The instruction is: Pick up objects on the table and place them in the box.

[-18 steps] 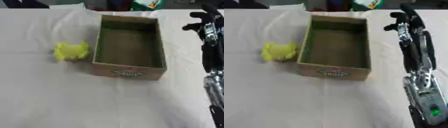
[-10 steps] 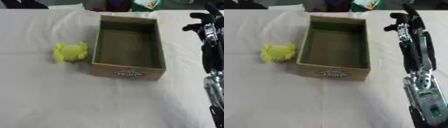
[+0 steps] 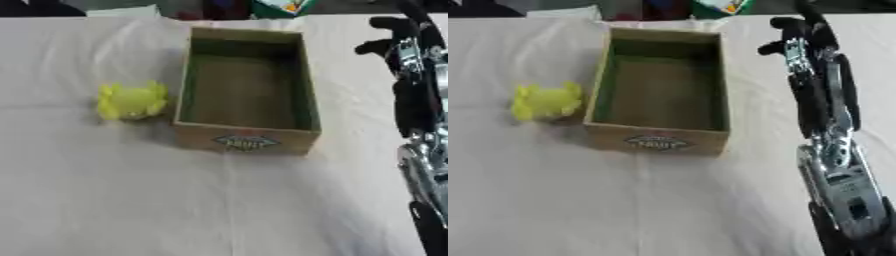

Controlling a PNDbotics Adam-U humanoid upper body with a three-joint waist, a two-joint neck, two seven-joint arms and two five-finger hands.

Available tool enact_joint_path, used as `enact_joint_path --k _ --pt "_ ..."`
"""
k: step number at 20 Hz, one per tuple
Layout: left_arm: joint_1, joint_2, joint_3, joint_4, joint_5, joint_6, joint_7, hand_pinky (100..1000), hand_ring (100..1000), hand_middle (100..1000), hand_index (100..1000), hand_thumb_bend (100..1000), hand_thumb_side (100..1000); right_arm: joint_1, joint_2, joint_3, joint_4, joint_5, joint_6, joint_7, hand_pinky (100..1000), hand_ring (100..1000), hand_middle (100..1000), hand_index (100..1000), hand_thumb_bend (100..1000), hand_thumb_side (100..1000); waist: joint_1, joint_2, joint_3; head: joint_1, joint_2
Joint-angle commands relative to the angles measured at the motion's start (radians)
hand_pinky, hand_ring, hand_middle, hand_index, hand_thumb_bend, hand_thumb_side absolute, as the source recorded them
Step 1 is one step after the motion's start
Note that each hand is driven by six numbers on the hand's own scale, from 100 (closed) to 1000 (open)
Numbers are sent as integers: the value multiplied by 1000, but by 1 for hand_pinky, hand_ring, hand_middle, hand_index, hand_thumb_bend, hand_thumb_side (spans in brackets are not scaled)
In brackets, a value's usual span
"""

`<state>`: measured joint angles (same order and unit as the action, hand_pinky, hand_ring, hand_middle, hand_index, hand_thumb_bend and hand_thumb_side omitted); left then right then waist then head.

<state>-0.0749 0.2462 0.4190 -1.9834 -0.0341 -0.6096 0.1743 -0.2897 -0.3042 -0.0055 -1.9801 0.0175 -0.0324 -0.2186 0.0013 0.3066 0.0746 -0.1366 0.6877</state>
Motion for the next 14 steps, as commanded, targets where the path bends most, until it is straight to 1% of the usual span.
enact_joint_path --k 1,3,4,5,6,7,9,12,14 --pt "13 104 6 -17 -50 -41 26 564 612 590 820 100 627 -5 -19 -3 -20 1 2 0 814 608 739 955 100 756 5 -23 1 -7 14" --pt "29 155 4 -17 -81 -43 33 555 602 585 824 100 628 -4 -21 -3 -20 2 2 0 814 608 739 953 100 757 7 -26 1 -6 17" --pt "38 179 0 -17 -96 -35 33 545 593 579 823 100 593 -4 -22 -3 -20 3 3 0 814 609 739 953 100 758 8 -27 1 -5 18" --pt "51 203 -5 -17 -111 -23 31 543 591 580 823 100 617 -4 -23 -3 -20 3 3 1 814 609 739 953 100 757 9 -28 0 -4 18" --pt "61 229 -10 -17 -126 -8 32 539 586 576 819 100 617 -4 -23 -3 -20 3 3 1 814 609 739 953 100 757 10 -29 0 -4 19" --pt "71 254 -15 -17 -142 6 38 518 562 553 796 100 586 -4 -24 -3 -20 3 4 1 814 609 739 953 100 757 10 -31 -1 -2 20" --pt "84 304 -24 -9 -173 36 62 515 561 554 796 100 583 -4 -23 -2 -20 2 5 1 813 609 739 952 100 757 11 -34 -1 -1 24" --pt "84 379 -51 16 -219 83 104 531 589 591 823 100 592 -4 -24 -2 -20 2 5 3 813 609 739 951 100 758 13 -38 -3 0 31" --pt "79 427 -79 25 -249 112 98 556 630 644 856 100 638 -3 -26 -1 -20 2 6 4 813 609 739 951 100 758 16 -41 -5 2 34"
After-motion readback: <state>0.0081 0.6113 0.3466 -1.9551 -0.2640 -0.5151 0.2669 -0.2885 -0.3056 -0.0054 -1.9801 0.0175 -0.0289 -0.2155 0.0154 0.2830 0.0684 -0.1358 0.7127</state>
